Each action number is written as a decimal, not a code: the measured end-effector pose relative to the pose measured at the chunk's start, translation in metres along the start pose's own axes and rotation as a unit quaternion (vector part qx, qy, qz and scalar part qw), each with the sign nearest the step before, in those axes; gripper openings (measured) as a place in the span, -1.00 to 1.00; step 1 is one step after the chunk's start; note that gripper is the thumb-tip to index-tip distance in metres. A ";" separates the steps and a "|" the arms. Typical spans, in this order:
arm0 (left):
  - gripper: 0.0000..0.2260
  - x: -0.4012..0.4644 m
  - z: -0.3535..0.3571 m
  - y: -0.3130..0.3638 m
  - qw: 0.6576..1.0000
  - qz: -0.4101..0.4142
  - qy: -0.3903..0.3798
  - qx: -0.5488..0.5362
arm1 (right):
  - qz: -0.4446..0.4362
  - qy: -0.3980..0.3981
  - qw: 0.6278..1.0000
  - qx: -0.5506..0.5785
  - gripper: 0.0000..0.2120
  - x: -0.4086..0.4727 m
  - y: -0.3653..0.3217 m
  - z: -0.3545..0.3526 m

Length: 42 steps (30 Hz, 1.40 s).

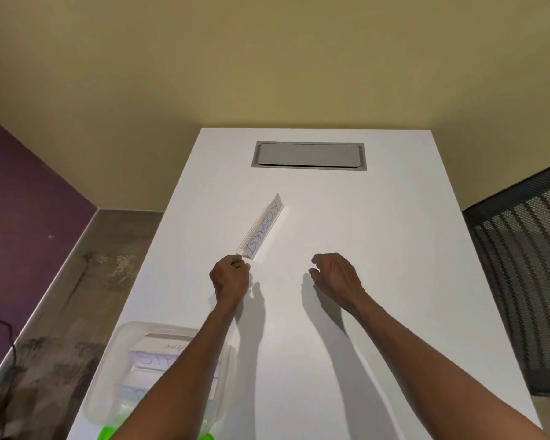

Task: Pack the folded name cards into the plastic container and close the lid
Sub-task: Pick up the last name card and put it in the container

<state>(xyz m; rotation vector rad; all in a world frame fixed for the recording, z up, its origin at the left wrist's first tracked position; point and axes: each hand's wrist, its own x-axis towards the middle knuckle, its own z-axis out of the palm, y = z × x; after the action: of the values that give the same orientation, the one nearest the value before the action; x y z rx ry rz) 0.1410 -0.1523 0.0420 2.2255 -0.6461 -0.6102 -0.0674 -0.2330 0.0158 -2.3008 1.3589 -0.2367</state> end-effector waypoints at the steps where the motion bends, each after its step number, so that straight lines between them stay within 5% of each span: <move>1: -0.89 0.004 0.004 0.000 1.000 -0.002 0.004 0.001 | -0.002 0.001 1.000 0.008 -0.76 0.007 0.001 0.002; 15: -0.82 0.047 0.051 -0.023 0.997 -0.050 0.045 -0.030 | -0.024 -0.007 0.998 0.053 -0.61 0.110 0.007 0.028; 20: -0.79 0.058 0.057 -0.029 0.996 -0.037 0.049 -0.059 | -0.007 -0.043 0.996 0.083 -0.48 0.148 0.006 0.032; 23: -0.97 0.063 0.061 -0.033 0.997 -0.018 0.050 -0.050 | 0.007 -0.063 0.995 0.080 -0.41 0.168 0.006 0.035; 27: -0.71 0.064 0.065 -0.035 0.996 0.015 0.088 -0.027 | 0.021 -0.084 0.994 0.071 -0.37 0.191 0.004 0.038; 34: -0.86 0.068 0.072 -0.040 0.994 -0.005 0.102 -0.035 | 0.020 -0.135 0.987 0.090 -0.26 0.216 0.001 0.038; 42: -0.81 0.074 0.075 -0.048 0.995 -0.007 0.088 -0.052 | 0.004 -0.189 0.974 0.125 -0.28 0.227 -0.005 0.037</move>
<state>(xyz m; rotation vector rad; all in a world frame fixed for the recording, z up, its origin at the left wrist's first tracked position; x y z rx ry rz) 0.1653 -0.2061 -0.0579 2.1589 -0.4980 -0.4371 0.0631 -0.4161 -0.0332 -2.0035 1.0771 0.0337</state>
